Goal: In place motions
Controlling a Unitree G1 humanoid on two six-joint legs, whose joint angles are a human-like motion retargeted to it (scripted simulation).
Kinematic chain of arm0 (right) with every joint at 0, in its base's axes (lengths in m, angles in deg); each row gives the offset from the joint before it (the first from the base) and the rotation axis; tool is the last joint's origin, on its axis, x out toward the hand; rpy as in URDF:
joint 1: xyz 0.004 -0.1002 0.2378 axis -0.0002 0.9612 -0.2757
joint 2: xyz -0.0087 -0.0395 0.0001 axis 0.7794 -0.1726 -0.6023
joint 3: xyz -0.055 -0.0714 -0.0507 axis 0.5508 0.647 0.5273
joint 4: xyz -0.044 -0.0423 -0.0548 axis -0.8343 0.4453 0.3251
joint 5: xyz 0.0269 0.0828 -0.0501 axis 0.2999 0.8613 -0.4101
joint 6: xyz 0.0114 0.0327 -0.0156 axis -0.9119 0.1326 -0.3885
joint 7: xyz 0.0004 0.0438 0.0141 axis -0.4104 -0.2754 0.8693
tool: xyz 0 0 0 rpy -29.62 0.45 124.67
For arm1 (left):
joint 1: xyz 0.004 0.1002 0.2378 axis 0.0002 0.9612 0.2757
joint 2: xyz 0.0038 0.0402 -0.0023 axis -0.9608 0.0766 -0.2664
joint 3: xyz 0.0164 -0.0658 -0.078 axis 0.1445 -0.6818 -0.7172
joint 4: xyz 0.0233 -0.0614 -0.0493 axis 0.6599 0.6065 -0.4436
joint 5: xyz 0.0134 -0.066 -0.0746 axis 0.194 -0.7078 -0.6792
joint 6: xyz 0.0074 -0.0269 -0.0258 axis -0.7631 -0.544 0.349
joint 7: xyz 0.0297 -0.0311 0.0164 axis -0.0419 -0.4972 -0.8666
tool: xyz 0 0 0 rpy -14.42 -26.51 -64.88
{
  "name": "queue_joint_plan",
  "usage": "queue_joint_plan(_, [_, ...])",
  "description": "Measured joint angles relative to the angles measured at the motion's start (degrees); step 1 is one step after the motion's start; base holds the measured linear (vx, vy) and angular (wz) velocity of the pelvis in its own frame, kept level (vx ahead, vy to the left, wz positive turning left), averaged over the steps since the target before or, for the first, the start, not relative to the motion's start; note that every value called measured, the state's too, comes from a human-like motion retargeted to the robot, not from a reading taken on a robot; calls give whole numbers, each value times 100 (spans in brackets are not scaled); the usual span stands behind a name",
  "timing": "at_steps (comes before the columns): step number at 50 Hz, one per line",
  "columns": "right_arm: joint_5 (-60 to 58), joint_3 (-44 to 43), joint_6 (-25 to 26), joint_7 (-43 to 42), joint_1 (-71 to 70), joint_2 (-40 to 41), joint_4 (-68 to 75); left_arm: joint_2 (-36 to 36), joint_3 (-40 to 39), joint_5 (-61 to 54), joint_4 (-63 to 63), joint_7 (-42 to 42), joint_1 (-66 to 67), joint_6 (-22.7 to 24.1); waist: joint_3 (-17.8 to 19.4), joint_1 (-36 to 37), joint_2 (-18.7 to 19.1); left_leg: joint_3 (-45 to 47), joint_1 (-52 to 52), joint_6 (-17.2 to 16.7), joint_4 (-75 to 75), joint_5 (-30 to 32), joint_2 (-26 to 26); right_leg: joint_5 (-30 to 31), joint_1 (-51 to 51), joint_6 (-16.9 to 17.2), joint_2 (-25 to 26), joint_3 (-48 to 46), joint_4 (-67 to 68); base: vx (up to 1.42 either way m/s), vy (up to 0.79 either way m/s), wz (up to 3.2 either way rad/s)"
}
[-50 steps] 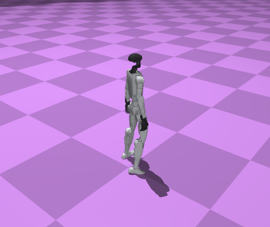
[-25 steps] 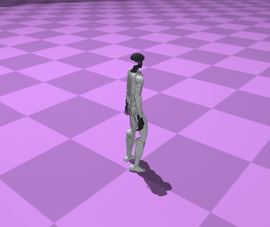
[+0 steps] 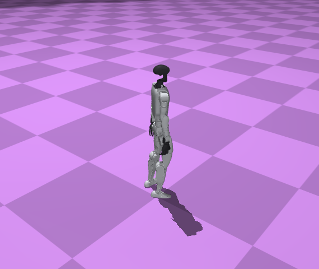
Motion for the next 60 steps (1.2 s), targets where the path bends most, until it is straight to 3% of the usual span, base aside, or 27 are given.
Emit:
queue_joint_plan(8, [-122,234,159,18,-329,-48,117,53,307,100,-622,-23,-226,110,292,60,-132,-176,-455,95,840,308,107,11,25,-83,-199,-142,-35,-19,-8,17])
queue_joint_plan(13, [-318,301,110,85,-374,-112,-57,15,545,200,-597,-189,-286,200,425,187,-121,-524,-586,17,1070,-6,-74,36,16,-110,-266,-141,-42,-10,-1,2])
queue_joint_plan(17, [-436,277,99,81,-357,-128,-111,10,506,302,-378,-257,-125,214,333,187,54,-875,-450,-29,552,-13,-289,25,-14,-114,-119,-32,-28,4,8,-25])
queue_joint_plan(22, [-331,165,121,21,-292,-118,-24,57,228,308,109,-171,77,142,43,-112,282,-592,-227,58,-157,-34,-331,-31,-110,-51,20,-37,8,11,9,0])
queue_joint_plan(28, [256,-2,41,-248,-126,-9,330,26,-4,195,392,57,92,32,-92,-104,246,-623,-204,128,-350,12,-441,-53,-123,15,-22,-75,19,10,6,6])
queue_joint_plan(35, [370,245,-247,-1214,49,140,475,76,-197,-59,114,3,99,98,-111,119,127,-519,-102,199,-365,-56,-524,-44,-71,56,-67,17,26,11,6,-12])
queue_joint_plan(48, [-309,415,60,-98,-161,150,258,130,-139,-42,63,-1,47,139,-231,200,-54,-383,-60,328,-392,-161,-660,3,-112,164,-161,154,43,8,4,-9])
queue_joint_plan(60, [-194,538,-194,-310,-208,150,-194,70,-201,-3,312,14,-78,89,-171,242,-67,-261,-47,443,-449,-216,-762,60,-228,303,-267,280,136,2,3,-6])
